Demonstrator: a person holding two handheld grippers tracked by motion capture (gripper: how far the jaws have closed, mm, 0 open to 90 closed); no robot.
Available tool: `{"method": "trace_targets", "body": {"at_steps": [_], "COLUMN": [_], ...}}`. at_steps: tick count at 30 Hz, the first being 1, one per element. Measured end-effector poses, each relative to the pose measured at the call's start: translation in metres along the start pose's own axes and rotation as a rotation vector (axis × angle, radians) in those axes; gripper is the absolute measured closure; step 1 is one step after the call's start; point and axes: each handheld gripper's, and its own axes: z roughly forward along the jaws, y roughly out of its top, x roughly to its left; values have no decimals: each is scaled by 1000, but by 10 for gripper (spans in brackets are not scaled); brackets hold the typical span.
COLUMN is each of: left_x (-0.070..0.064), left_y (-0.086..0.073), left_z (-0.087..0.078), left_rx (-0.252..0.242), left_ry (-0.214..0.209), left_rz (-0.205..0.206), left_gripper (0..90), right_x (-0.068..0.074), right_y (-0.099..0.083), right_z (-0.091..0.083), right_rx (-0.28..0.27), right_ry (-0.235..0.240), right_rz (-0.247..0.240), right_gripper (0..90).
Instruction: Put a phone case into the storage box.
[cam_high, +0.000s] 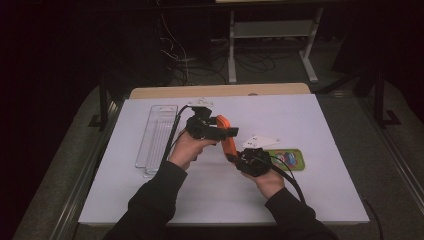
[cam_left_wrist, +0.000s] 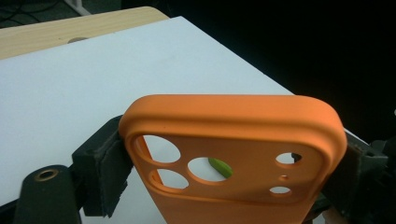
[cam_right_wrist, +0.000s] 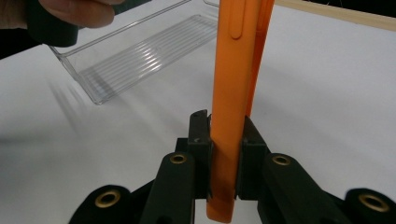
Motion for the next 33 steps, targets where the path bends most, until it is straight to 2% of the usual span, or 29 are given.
{"method": "trace_targets", "body": {"at_steps": [3, 5, 6, 10, 15, 17, 22, 27, 30, 33], "left_x": [1, 2, 3, 6, 11, 12, 16, 17, 18, 21], "left_y": [-1, 0, 0, 2, 4, 4, 8, 15, 19, 23], "left_z": [0, 0, -1, -6, -13, -16, -23, -29, -33, -38], "left_rx": [9, 13, 13, 10, 16, 24, 33, 43, 49, 59], "left_ry": [-7, -6, 3, 13, 38, 55, 89, 102, 120, 137], "left_rz": [-7, 7, 23, 5, 23, 34, 46, 57, 66, 76], "left_gripper": [159, 160, 161, 163, 163, 163, 163, 162, 162, 162], "right_x": [1, 0, 0, -3, -12, -15, -27, -38, -44, -47], "right_y": [0, 0, 0, 0, 0, -1, -6, -13, -18, -24], "right_z": [0, 1, 1, -1, -8, -11, -21, -34, -41, -47], "right_rx": [13, 21, 27, 54, 86, 91, 92, 74, 69, 83], "right_ry": [-2, 0, 6, 13, 21, -3, -19, -55, -75, -65], "right_rz": [3, -3, -15, -47, -42, -53, -38, -23, -38, -51], "right_gripper": [773, 728, 690, 566, 410, 342, 151, 63, 3, 0]}}
